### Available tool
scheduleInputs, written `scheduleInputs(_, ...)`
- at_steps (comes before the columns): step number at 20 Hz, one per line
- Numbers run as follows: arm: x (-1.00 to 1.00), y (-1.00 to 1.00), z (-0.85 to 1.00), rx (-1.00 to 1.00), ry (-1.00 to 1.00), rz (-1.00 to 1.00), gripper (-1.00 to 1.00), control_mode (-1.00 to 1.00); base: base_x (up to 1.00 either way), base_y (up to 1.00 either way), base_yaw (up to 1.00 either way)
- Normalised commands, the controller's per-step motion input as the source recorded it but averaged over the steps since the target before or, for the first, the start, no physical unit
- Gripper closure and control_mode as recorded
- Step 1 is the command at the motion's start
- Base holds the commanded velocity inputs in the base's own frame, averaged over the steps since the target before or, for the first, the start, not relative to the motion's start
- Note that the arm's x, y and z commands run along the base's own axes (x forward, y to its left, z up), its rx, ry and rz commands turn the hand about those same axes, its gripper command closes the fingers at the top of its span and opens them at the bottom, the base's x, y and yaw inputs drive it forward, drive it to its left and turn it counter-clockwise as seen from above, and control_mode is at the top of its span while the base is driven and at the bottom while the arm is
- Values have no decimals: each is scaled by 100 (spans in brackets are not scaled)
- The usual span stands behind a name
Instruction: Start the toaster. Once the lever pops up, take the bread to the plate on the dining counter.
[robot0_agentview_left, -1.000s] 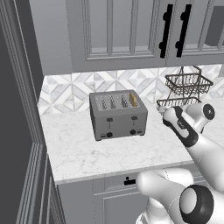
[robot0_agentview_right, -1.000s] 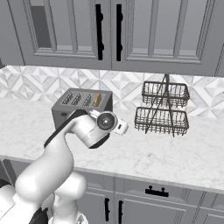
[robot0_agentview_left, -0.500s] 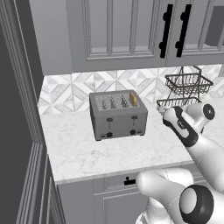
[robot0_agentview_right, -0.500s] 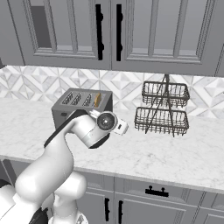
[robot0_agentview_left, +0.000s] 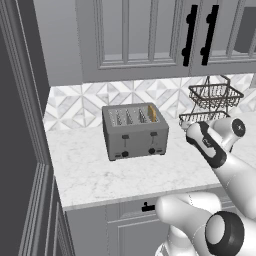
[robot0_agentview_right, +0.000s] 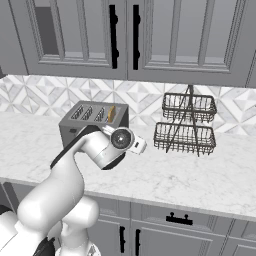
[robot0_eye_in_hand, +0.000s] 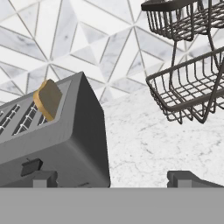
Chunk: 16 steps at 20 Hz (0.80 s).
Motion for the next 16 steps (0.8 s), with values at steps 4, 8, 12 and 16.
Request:
scheduleInputs(4, 0, 0, 0, 0, 0, 0, -100, -100, 0, 0, 0)
scheduleInputs(8, 0, 0, 0, 0, 0, 0, -100, -100, 0, 0, 0)
scheduleInputs(12, 0, 0, 0, 0, 0, 0, -100, -100, 0, 0, 0)
scheduleInputs(16, 0, 0, 0, 0, 0, 0, -100, -100, 0, 0, 0)
